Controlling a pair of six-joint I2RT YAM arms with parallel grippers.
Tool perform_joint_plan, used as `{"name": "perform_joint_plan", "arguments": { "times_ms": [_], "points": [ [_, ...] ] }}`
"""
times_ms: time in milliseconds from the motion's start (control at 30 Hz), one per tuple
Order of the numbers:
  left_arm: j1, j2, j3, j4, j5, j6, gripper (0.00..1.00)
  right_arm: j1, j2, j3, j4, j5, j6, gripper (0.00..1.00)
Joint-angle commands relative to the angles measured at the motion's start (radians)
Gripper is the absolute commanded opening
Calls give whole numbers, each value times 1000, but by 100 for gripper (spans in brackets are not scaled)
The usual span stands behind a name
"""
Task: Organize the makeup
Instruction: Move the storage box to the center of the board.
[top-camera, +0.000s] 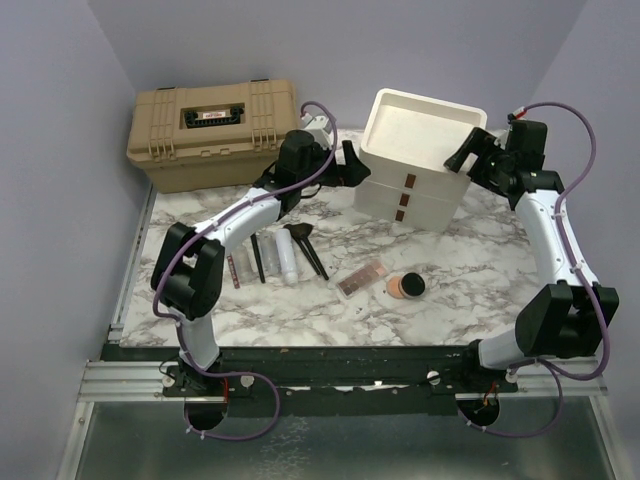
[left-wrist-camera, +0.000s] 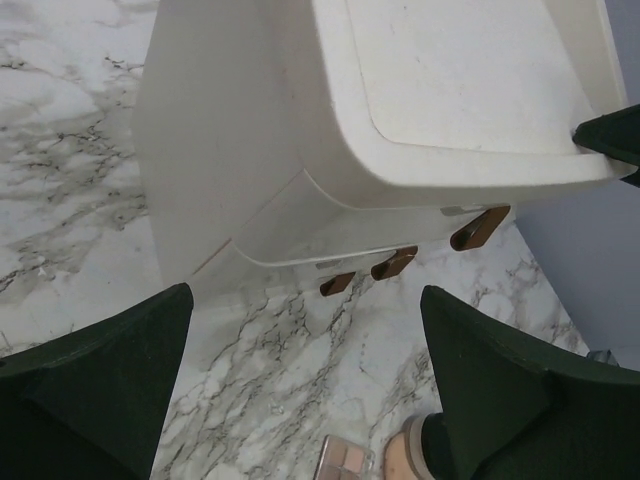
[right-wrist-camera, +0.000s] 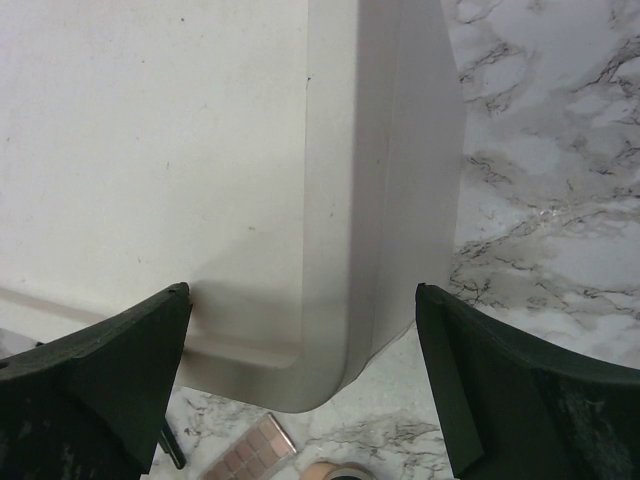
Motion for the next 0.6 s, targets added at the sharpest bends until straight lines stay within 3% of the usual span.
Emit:
{"name": "perform_joint_plan", "arguments": {
  "times_ms": [0, 300, 567],
  "points": [
    [54, -91, -36, 136, 18, -54, 97, 8, -23, -60, -142, -99, 14, 95],
    [30, -337, -412, 328, 16, -131, 95, 8, -105, -196, -32, -226, 105, 95],
    [-143, -315, -427, 359, -11, -72, 90, 8, -109, -224, 1, -276, 115, 91]
  ]
}}
